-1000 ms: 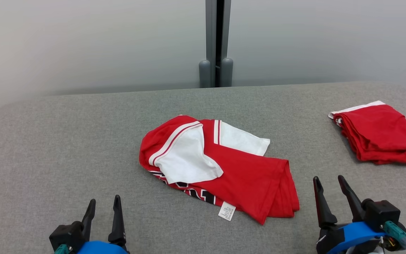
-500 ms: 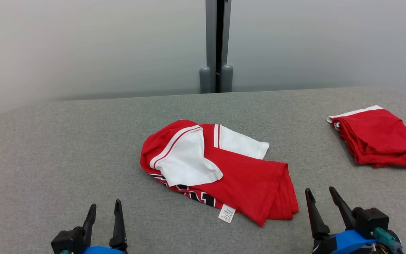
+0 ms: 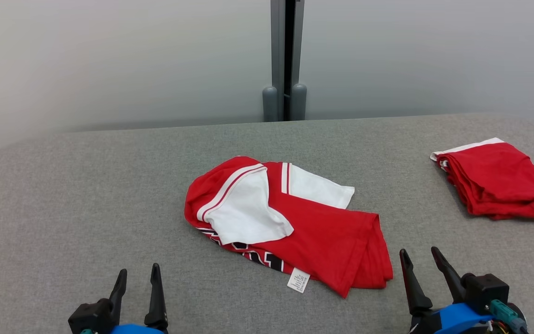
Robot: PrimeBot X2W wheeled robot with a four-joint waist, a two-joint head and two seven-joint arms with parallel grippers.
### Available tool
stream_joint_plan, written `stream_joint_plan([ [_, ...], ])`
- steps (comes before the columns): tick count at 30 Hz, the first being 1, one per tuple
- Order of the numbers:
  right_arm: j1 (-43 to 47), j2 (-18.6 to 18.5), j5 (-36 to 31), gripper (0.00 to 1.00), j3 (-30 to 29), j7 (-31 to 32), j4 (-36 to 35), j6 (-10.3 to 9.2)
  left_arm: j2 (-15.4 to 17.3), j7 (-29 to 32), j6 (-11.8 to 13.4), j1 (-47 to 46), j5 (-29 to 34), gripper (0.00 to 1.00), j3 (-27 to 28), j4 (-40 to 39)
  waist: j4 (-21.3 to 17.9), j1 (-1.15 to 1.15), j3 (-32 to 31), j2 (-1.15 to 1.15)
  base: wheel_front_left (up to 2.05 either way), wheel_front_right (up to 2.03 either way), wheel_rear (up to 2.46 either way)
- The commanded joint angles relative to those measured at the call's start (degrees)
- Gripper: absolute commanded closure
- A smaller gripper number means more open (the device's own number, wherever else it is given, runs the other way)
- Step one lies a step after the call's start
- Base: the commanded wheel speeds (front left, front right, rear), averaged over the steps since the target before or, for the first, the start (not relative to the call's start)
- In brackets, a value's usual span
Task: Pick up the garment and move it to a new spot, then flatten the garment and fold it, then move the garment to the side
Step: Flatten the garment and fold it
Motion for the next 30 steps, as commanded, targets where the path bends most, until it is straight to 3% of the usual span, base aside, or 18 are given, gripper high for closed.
stream_joint_plan([
  [1,-0.3,-0.1,-0.3,0.0,0.0,-0.3,0.2,0.01,-0.1,-0.3,-0.1,-0.3,0.4,0.0,0.1,-0.1,0.0,0.0,0.1,0.0,0.0,0.0,0.0],
  [11,-1.4,-0.1,-0.6,0.0,-0.8,-0.3,-0.7,0.01,-0.9,2.2,-1.2,-5.8,2.8,0.0,-4.0,-3.4,-0.3,0.0,2.3,0.0,0.0,0.0,0.0],
  [19,-3.3,-0.1,0.3,0.0,0.5,-0.3,-0.9,0.01,-5.2,14.0,-4.6,-15.5,5.1,0.0,-14.5,0.3,-3.2,0.0,5.5,0.0,0.0,0.0,0.0],
  [23,-4.5,-0.1,0.9,0.0,2.0,-0.3,-0.5,0.01,-6.3,17.9,-2.7,-20.2,3.9,0.0,-14.6,6.3,-6.3,0.0,7.3,0.0,0.0,0.0,0.0],
  [30,-5.0,-0.1,1.6,0.0,2.0,-0.3,-0.4,0.01,-6.8,19.5,0.9,-25.8,2.2,0.0,-12.7,13.9,-9.8,0.0,9.6,0.0,0.0,0.0,0.0],
])
